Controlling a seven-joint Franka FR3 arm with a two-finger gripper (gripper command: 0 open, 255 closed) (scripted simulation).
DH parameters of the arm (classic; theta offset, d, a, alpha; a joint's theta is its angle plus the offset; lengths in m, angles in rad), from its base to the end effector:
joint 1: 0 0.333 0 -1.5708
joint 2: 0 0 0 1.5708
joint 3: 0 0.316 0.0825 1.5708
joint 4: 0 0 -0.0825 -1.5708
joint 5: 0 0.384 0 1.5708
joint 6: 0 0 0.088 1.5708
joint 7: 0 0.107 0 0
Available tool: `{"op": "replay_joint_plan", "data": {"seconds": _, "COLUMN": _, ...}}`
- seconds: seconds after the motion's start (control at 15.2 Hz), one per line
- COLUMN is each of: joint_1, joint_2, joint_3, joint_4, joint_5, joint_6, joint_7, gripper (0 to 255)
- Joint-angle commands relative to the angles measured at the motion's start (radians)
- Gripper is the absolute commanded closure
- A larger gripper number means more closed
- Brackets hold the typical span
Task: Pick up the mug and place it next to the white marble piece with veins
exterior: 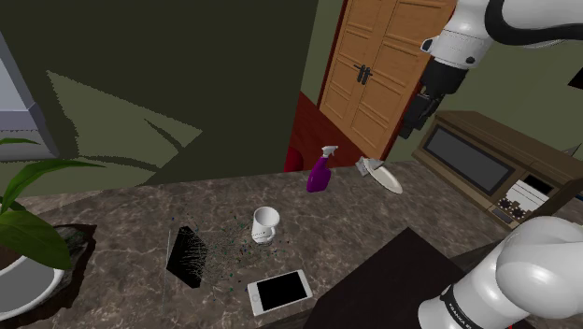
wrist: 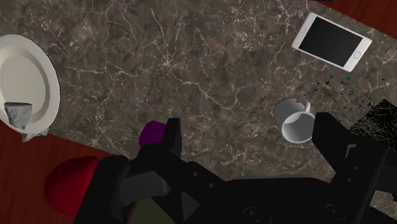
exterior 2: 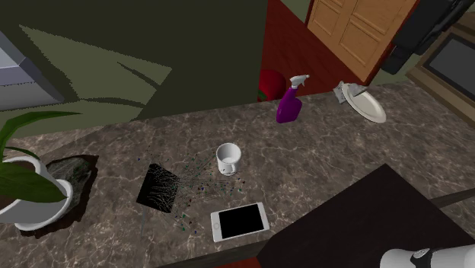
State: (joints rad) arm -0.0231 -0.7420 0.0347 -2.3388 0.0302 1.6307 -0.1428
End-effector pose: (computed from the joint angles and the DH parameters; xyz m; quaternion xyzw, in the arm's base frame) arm 0.3249 0.0099 0.5900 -0.9972 -0.0721 -0.0170 0.0022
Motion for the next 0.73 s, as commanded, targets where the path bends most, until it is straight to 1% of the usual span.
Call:
{"op": "replay_joint_plan", "data": {"seconds": 0.0, "joint_1": 0.0, "joint_2": 0.0, "joint_3": 0.0, "joint_4": 0.0, "joint_5": 0.0, "joint_6": 0.0, "joint_7": 0.0, "gripper": 0}}
{"op": "replay_joint_plan", "data": {"seconds": 0.33, "joint_1": 0.021, "joint_2": 0.074, "joint_3": 0.029, "joint_4": -0.094, "joint_5": 0.032, "joint_6": 0.177, "joint_7": 0.015, "gripper": 0}}
{"op": "replay_joint_plan", "data": {"seconds": 0.66, "joint_1": 0.042, "joint_2": 0.185, "joint_3": 0.059, "joint_4": -0.155, "joint_5": 0.062, "joint_6": 0.358, "joint_7": 0.027, "gripper": 0}}
